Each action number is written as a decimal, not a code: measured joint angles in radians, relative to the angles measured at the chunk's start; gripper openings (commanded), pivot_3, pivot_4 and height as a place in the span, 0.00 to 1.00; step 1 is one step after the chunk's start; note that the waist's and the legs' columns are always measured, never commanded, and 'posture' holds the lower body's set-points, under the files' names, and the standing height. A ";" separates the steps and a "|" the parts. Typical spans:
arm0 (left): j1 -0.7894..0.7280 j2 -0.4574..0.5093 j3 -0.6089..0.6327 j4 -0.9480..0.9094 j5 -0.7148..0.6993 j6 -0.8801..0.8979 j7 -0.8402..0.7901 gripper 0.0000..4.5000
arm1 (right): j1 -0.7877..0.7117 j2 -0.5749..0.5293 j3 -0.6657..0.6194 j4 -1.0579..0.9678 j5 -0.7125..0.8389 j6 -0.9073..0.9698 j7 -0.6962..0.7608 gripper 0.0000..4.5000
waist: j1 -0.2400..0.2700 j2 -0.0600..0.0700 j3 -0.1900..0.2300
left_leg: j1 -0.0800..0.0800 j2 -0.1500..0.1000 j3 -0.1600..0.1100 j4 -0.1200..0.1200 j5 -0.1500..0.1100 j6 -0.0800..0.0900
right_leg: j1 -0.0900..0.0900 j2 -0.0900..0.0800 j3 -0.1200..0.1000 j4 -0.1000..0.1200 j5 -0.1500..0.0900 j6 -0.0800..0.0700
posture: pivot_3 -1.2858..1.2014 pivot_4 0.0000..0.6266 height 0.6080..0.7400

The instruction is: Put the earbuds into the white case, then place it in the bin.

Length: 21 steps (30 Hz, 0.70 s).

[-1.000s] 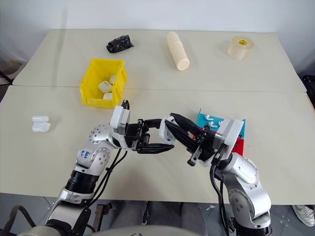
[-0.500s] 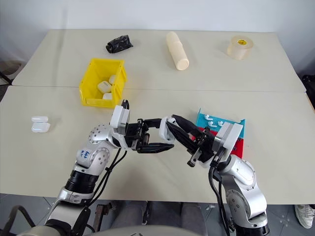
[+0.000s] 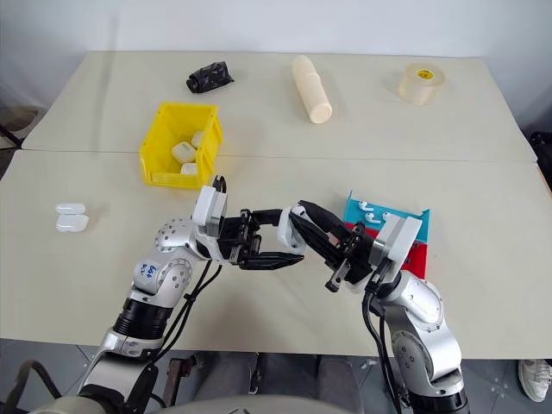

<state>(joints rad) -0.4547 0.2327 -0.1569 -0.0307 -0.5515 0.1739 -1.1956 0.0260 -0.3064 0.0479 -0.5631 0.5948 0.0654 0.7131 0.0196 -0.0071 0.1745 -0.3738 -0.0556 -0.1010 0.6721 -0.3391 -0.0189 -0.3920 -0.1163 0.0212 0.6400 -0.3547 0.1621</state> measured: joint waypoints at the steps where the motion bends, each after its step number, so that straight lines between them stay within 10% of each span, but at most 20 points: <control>1: 0.000 -0.001 0.000 0.001 0.001 0.000 0.000 0.65 | 0.002 -0.004 0.000 0.000 0.007 0.003 0.001 0.11 | 0.000 0.000 0.000 | 0.000 0.000 0.000 0.000 0.000 0.000 | 0.000 0.000 0.000 0.000 0.000 0.000 | 0.52 0.24 1.00; 5: 0.000 -0.007 0.000 0.004 0.007 0.000 0.001 0.65 | 0.011 -0.022 -0.002 -0.001 0.032 0.017 0.002 0.11 | 0.000 0.000 0.000 | 0.000 0.000 0.000 0.000 0.000 0.000 | 0.000 0.000 0.000 0.000 0.000 0.000 | 0.52 0.24 1.00; 16: -0.001 -0.029 0.003 0.005 0.020 -0.011 0.002 0.65 | 0.025 -0.068 -0.008 -0.007 0.091 0.053 0.029 0.94 | 0.001 0.000 0.000 | 0.000 0.000 0.000 0.000 0.000 0.000 | 0.000 0.000 0.000 0.000 0.000 0.000 | 0.52 0.24 1.00; 21: -0.001 -0.031 0.013 0.004 0.020 -0.012 0.005 0.65 | 0.017 -0.079 -0.021 -0.001 0.092 0.054 0.030 0.99 | 0.001 0.000 0.000 | 0.000 0.000 0.000 0.000 0.000 0.000 | 0.000 0.000 0.000 -0.001 0.000 0.000 | 0.52 0.24 1.00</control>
<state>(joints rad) -0.4561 0.2021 -0.1439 -0.0264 -0.5317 0.1615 -1.1910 0.0431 -0.3856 0.0273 -0.5640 0.6872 0.1191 0.7435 0.0204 -0.0072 0.1745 -0.3737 -0.0556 -0.1009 0.6719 -0.3392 -0.0188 -0.3918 -0.1163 0.0212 0.6394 -0.3547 0.1621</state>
